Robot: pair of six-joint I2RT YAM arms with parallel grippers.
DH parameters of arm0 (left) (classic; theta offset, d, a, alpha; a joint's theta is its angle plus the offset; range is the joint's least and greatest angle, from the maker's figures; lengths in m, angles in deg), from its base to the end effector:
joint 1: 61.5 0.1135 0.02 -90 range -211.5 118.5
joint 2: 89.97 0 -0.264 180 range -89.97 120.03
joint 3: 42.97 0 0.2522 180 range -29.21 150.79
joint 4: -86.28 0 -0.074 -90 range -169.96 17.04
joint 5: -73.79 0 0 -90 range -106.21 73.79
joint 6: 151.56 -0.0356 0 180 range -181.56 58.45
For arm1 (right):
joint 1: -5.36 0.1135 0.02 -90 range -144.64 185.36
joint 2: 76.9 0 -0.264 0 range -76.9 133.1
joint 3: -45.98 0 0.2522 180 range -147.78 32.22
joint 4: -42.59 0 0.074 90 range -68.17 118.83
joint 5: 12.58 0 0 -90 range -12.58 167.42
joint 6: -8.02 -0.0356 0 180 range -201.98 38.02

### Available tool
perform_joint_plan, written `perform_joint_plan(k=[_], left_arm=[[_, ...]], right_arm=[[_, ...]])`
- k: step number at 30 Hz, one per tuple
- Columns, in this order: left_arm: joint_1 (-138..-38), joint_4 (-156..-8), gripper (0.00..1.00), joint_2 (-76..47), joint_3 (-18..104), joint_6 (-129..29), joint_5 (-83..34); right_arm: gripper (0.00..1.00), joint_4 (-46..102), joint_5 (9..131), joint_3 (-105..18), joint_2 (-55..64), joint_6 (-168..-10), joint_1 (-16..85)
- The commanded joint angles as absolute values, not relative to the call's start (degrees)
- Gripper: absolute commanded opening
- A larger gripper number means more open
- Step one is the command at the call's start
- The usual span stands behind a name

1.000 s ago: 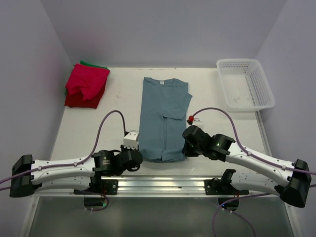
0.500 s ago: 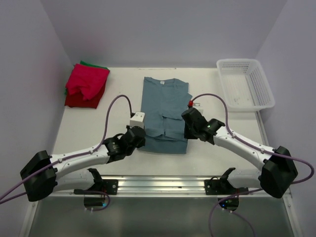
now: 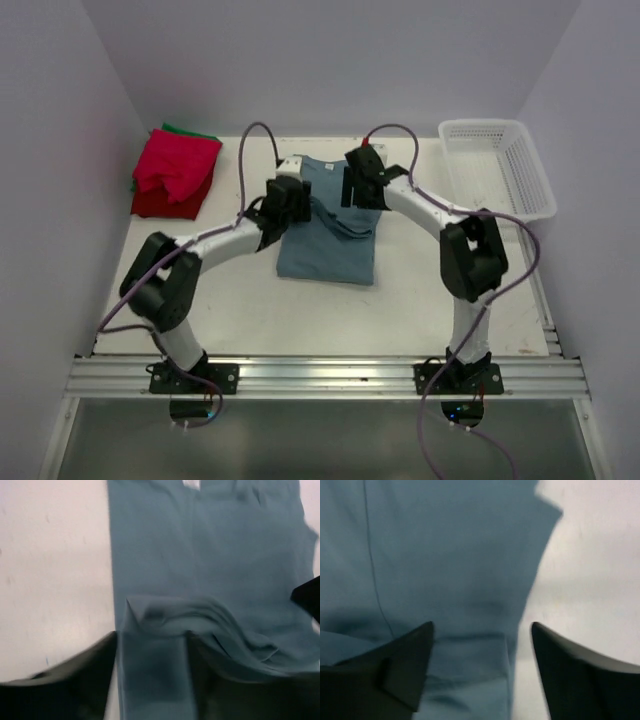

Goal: Fold and stack the t-shirts
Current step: Fold the tshirt

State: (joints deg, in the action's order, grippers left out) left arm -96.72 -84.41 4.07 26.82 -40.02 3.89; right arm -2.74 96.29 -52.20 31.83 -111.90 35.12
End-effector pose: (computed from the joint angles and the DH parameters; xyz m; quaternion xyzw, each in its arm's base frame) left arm 0.2996 -0.1965 0.2139 0.0214 0.8713 -0.0860 0.4827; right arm 0.3643 0.1951 0.2282 0.0494 0.9430 0.0081 0.3290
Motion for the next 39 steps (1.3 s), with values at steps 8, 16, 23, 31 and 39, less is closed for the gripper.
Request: perform_joint_plan(k=[8, 16, 23, 31, 39], left_arm=[[-82.85, -86.71, 1.00, 3.50, 38.51, -40.28, -1.17], [-82.85, -82.78, 1.00, -5.67, 31.54, -38.18, -7.66], [-82.85, -74.48, 1.00, -9.82, 24.59, -36.24, -15.15], [-84.08, -70.99, 1.00, -18.76, 10.10, -34.40, -20.68], [-84.70, -80.47, 1.00, -22.74, -0.02, -31.41, -25.52]], right_arm=[[0.99, -1.50, 105.10, -60.74, 29.03, -107.12, 30.14], [0.99, 1.67, 102.03, -47.08, 13.64, -105.54, 30.14], [0.96, -0.43, 90.00, -38.55, 9.50, -110.54, 30.06], [0.92, 5.10, 79.10, -17.38, -3.66, -117.75, 34.62], [0.91, 9.57, 73.38, -6.99, -8.87, -122.15, 35.68]])
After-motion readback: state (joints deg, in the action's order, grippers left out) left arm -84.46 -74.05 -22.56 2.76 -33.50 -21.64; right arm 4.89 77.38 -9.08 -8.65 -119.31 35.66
